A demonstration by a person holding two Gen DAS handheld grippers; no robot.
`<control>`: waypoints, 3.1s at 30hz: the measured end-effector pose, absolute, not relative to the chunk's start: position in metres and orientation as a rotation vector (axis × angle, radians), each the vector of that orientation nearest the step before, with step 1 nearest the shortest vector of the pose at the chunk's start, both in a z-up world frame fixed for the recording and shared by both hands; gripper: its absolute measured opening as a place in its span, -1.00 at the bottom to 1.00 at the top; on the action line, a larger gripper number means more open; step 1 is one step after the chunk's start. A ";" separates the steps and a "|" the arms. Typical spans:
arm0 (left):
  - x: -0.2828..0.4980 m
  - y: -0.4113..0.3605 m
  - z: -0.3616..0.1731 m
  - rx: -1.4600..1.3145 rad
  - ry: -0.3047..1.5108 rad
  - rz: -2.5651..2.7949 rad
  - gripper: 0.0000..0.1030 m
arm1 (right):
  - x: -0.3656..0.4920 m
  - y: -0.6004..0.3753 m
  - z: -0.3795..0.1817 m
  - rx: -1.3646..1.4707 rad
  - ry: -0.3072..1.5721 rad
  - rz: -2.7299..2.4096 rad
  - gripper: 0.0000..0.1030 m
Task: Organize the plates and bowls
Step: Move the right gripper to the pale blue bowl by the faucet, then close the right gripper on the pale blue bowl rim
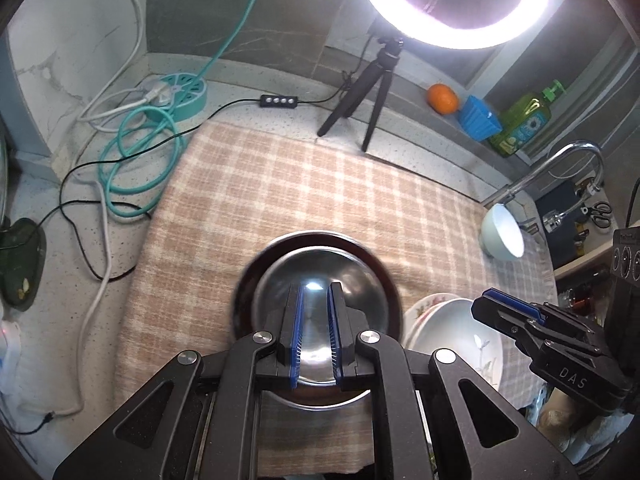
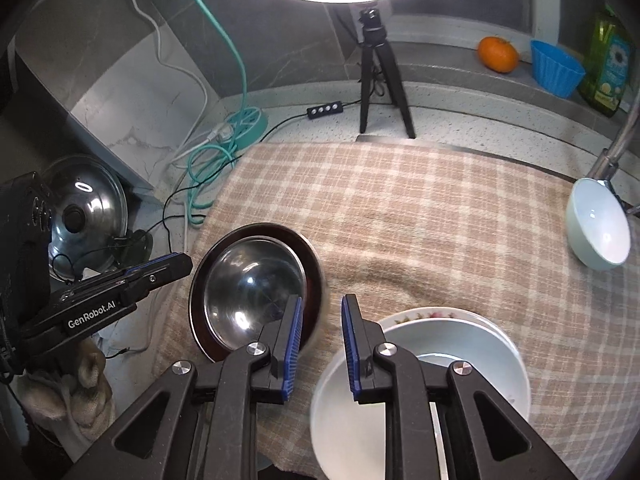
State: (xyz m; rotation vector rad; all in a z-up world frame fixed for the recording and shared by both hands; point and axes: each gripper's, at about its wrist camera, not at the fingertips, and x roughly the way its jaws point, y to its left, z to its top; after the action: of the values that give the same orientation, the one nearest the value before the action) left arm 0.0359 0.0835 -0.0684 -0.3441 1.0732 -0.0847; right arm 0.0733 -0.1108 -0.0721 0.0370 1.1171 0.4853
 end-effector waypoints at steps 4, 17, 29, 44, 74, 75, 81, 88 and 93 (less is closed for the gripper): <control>0.039 0.058 -0.061 -0.347 1.067 -0.131 -0.80 | 0.069 -0.140 -0.063 0.055 1.083 0.456 -0.63; 0.073 -0.035 -0.061 -0.321 1.085 -0.252 -0.80 | 0.081 -0.279 -0.059 0.174 1.013 0.267 -0.56; 0.122 -0.122 -0.077 -0.287 1.116 -0.318 -0.80 | 0.118 -0.373 -0.081 0.242 0.987 0.157 -0.51; 0.188 -0.186 -0.106 -0.268 1.175 -0.319 -0.80 | 0.174 -0.413 -0.113 0.284 1.024 0.154 -0.51; 0.225 -0.212 -0.137 -0.227 1.246 -0.331 -0.85 | 0.222 -0.413 -0.156 0.334 1.129 0.163 -0.66; 0.225 -0.212 -0.137 -0.225 1.245 -0.332 -0.86 | 0.222 -0.412 -0.156 0.333 1.129 0.166 -0.71; 0.225 -0.215 -0.137 -0.219 1.243 -0.334 -0.87 | 0.224 -0.408 -0.155 0.315 1.133 0.160 -0.80; 0.222 -0.213 -0.132 -0.216 1.235 -0.341 -0.87 | 0.223 -0.408 -0.153 0.321 1.127 0.155 -0.81; 0.217 -0.209 -0.123 -0.216 1.219 -0.348 -0.87 | 0.219 -0.410 -0.147 0.335 1.121 0.159 -0.81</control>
State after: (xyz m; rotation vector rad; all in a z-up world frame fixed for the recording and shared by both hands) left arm 0.2169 -0.2095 -0.1227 -0.2159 1.2192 -0.3481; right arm 0.2190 -0.4097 -0.1465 0.3348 1.1215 0.1593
